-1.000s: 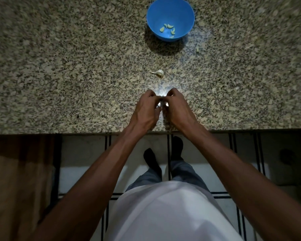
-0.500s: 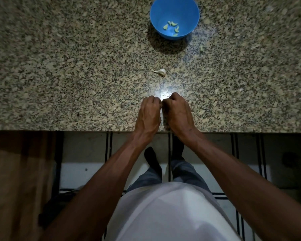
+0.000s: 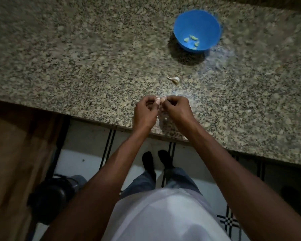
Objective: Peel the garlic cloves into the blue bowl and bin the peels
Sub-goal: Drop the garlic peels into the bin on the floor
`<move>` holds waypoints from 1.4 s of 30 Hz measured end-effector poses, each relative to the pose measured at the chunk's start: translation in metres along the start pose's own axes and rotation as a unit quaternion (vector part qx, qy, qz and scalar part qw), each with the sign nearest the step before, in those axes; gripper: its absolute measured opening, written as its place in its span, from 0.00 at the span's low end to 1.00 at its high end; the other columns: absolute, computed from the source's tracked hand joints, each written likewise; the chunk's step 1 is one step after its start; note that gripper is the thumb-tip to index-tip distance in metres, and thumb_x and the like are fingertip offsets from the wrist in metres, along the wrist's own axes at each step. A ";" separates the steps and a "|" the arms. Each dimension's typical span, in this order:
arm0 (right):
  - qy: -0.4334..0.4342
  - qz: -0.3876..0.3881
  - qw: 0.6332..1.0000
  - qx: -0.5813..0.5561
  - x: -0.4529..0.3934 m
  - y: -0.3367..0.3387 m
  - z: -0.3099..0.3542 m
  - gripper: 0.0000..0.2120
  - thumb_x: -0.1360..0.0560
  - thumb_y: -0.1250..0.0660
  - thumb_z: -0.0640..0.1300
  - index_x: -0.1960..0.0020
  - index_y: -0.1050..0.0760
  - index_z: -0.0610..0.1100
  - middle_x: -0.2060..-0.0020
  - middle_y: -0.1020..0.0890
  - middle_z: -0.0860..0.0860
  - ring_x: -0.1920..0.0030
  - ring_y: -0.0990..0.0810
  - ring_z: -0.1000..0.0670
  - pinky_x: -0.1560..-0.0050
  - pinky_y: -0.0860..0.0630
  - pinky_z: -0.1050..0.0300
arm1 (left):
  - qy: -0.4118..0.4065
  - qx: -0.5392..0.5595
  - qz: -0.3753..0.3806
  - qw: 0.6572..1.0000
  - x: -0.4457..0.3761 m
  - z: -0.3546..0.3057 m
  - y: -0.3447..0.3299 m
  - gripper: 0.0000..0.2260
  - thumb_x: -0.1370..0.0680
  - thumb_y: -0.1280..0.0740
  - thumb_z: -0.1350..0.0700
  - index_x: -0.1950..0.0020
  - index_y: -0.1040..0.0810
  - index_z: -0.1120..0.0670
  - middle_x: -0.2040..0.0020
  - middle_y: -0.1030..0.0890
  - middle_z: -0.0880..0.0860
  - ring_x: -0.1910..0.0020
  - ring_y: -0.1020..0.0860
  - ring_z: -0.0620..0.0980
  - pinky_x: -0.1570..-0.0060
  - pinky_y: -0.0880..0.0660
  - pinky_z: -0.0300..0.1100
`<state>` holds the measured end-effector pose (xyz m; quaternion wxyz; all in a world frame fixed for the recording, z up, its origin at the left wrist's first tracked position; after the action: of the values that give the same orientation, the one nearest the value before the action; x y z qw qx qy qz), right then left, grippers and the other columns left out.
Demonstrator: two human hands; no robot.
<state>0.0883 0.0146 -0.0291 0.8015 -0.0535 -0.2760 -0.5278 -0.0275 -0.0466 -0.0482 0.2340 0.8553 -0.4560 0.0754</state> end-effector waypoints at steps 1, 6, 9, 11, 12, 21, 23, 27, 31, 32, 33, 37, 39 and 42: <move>-0.015 0.034 0.998 -0.051 -0.001 -0.011 0.005 0.10 0.17 0.33 0.37 0.48 0.18 0.31 0.59 0.14 0.41 0.57 0.14 0.44 0.50 0.16 0.47 | 0.022 0.055 -0.023 0.998 0.001 0.002 0.010 0.05 0.18 0.31 0.59 0.44 0.19 0.58 0.49 0.15 0.54 0.50 0.16 0.48 0.51 0.19 0.41; -0.097 0.198 0.957 -0.188 0.010 -0.085 0.031 0.08 0.17 0.35 0.35 0.50 0.19 0.33 0.61 0.15 0.42 0.63 0.16 0.49 0.57 0.16 0.57 | 0.104 0.258 -0.154 0.948 0.011 0.025 0.080 0.11 0.17 0.32 0.61 0.39 0.21 0.66 0.52 0.16 0.59 0.60 0.18 0.47 0.57 0.19 0.40; -0.130 0.293 0.927 -0.193 0.031 -0.143 0.045 0.07 0.16 0.36 0.34 0.47 0.21 0.31 0.63 0.17 0.41 0.65 0.16 0.49 0.64 0.17 0.58 | 0.114 0.309 -0.244 0.912 0.034 0.047 0.141 0.07 0.17 0.32 0.61 0.42 0.20 0.63 0.54 0.16 0.57 0.59 0.20 0.48 0.51 0.21 0.42; -0.113 0.341 0.921 -0.150 0.047 -0.187 0.048 0.06 0.16 0.36 0.34 0.48 0.22 0.31 0.63 0.19 0.42 0.63 0.18 0.49 0.60 0.19 0.60 | 0.116 0.329 -0.299 0.888 0.060 0.068 0.184 0.06 0.18 0.31 0.62 0.42 0.20 0.60 0.55 0.16 0.54 0.59 0.19 0.45 0.53 0.22 0.39; -0.099 0.360 0.920 -0.120 0.057 -0.208 0.047 0.06 0.17 0.35 0.35 0.48 0.22 0.32 0.62 0.20 0.43 0.61 0.20 0.50 0.56 0.20 0.61 | 0.114 0.342 -0.322 0.876 0.076 0.079 0.202 0.04 0.18 0.31 0.62 0.44 0.20 0.58 0.56 0.16 0.52 0.60 0.19 0.43 0.54 0.21 0.37; -0.059 0.535 0.841 0.049 0.192 -0.410 -0.017 0.06 0.17 0.36 0.33 0.51 0.23 0.37 0.63 0.24 0.46 0.65 0.24 0.54 0.54 0.21 0.64 | 0.155 0.386 -0.506 0.755 0.235 0.208 0.343 0.02 0.19 0.29 0.62 0.48 0.18 0.57 0.59 0.15 0.51 0.62 0.17 0.43 0.59 0.20 0.35; -0.061 0.548 0.830 0.079 0.221 -0.450 -0.039 0.05 0.17 0.36 0.33 0.50 0.23 0.36 0.63 0.23 0.45 0.64 0.23 0.53 0.54 0.20 0.63 | 0.182 0.385 -0.526 0.736 0.266 0.243 0.371 0.02 0.20 0.28 0.60 0.48 0.18 0.54 0.59 0.14 0.49 0.60 0.16 0.44 0.54 0.18 0.37; -0.091 0.541 0.827 0.120 0.275 -0.517 -0.080 0.08 0.17 0.35 0.33 0.52 0.19 0.38 0.64 0.19 0.48 0.63 0.21 0.52 0.49 0.20 0.57 | 0.212 0.392 -0.546 0.710 0.327 0.305 0.418 0.04 0.20 0.28 0.61 0.45 0.17 0.56 0.53 0.14 0.54 0.54 0.17 0.49 0.50 0.19 0.38; -0.091 0.543 0.820 0.160 0.311 -0.560 -0.106 0.05 0.17 0.34 0.38 0.48 0.20 0.38 0.56 0.18 0.44 0.53 0.20 0.47 0.36 0.20 0.46 | 0.226 0.413 -0.554 0.687 0.368 0.349 0.447 0.07 0.19 0.29 0.63 0.42 0.18 0.61 0.48 0.16 0.59 0.51 0.18 0.52 0.48 0.19 0.40; -0.092 0.544 0.817 0.170 0.319 -0.569 -0.112 0.06 0.17 0.34 0.38 0.45 0.20 0.37 0.53 0.19 0.41 0.51 0.20 0.45 0.33 0.21 0.44 | 0.229 0.419 -0.560 0.677 0.375 0.360 0.453 0.06 0.19 0.30 0.63 0.43 0.18 0.61 0.48 0.16 0.59 0.50 0.18 0.53 0.46 0.19 0.42; -0.092 0.543 0.816 0.177 0.325 -0.578 -0.118 0.07 0.17 0.34 0.39 0.43 0.20 0.36 0.51 0.20 0.40 0.49 0.21 0.43 0.31 0.22 0.42 | 0.234 0.424 -0.564 0.669 0.381 0.371 0.459 0.05 0.19 0.30 0.63 0.44 0.18 0.60 0.48 0.16 0.59 0.50 0.18 0.53 0.44 0.19 0.43; -0.078 0.523 0.814 0.239 0.345 -0.609 -0.143 0.12 0.17 0.33 0.42 0.40 0.20 0.34 0.45 0.18 0.38 0.43 0.19 0.40 0.29 0.24 0.39 | 0.239 0.435 -0.571 0.654 0.395 0.408 0.479 0.04 0.20 0.29 0.63 0.49 0.17 0.55 0.53 0.15 0.54 0.52 0.17 0.50 0.48 0.19 0.40; -0.064 0.523 0.804 0.276 0.355 -0.620 -0.152 0.10 0.16 0.33 0.44 0.44 0.20 0.38 0.48 0.17 0.40 0.44 0.18 0.42 0.30 0.24 0.40 | 0.251 0.437 -0.569 0.650 0.396 0.422 0.487 0.04 0.20 0.29 0.63 0.50 0.17 0.54 0.54 0.15 0.53 0.53 0.17 0.49 0.50 0.18 0.39; -0.076 0.526 0.799 0.282 0.366 -0.634 -0.164 0.07 0.16 0.33 0.45 0.49 0.20 0.42 0.55 0.18 0.44 0.48 0.19 0.44 0.31 0.23 0.41 | 0.285 0.433 -0.564 0.643 0.394 0.444 0.498 0.04 0.19 0.29 0.61 0.51 0.18 0.53 0.54 0.15 0.53 0.53 0.17 0.50 0.50 0.18 0.39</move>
<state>-0.2971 -0.6230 -0.1154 0.9119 -0.0025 -0.4020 0.0823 -0.2455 -0.7848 -0.1381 -0.0473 0.8871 0.2880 0.3575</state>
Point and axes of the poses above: each hand's wrist, its own x-axis away from the middle knuckle, its own y-axis out of the back of the hand, z = x × y, the point moved 3 cm from there along -x, towards the middle knuckle
